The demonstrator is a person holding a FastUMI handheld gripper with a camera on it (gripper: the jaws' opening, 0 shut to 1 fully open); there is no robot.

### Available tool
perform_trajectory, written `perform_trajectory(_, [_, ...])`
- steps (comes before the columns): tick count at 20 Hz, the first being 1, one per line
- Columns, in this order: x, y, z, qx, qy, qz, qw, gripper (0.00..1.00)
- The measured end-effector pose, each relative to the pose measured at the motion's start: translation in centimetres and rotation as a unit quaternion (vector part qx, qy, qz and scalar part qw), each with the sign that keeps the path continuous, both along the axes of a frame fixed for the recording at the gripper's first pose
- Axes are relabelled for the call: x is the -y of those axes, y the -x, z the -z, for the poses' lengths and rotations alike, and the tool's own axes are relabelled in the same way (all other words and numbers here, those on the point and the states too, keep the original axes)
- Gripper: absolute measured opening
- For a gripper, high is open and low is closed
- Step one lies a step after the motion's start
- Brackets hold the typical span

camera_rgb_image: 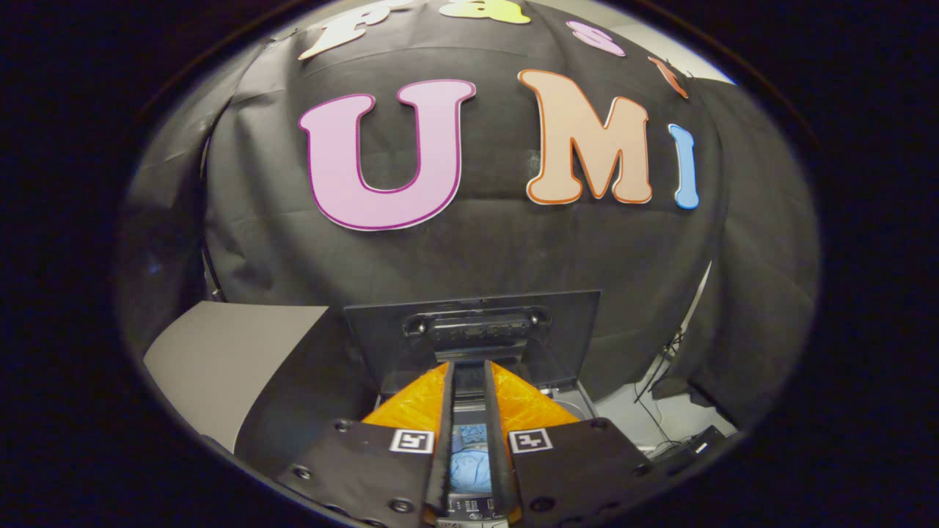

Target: Put the clothes into the washing machine and then close the washing machine lid.

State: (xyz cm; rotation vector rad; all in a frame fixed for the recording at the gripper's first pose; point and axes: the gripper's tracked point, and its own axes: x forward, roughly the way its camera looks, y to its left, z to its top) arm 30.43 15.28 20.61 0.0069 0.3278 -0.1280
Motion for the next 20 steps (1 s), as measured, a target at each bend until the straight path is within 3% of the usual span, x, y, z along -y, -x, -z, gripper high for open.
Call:
perform_trajectory(7, [-1.1, -2.5, 0.8, 0.011, 0.009, -0.012, 1.0, 0.99])
perform_trajectory(12, [-1.6, -6.3, -1.4, 0.05, 0.007, -0.009, 0.999, 0.99])
perform_trajectory(20, [-3.3, -16.8, -1.0, 0.065, 0.028, -0.019, 0.997, 0.99])
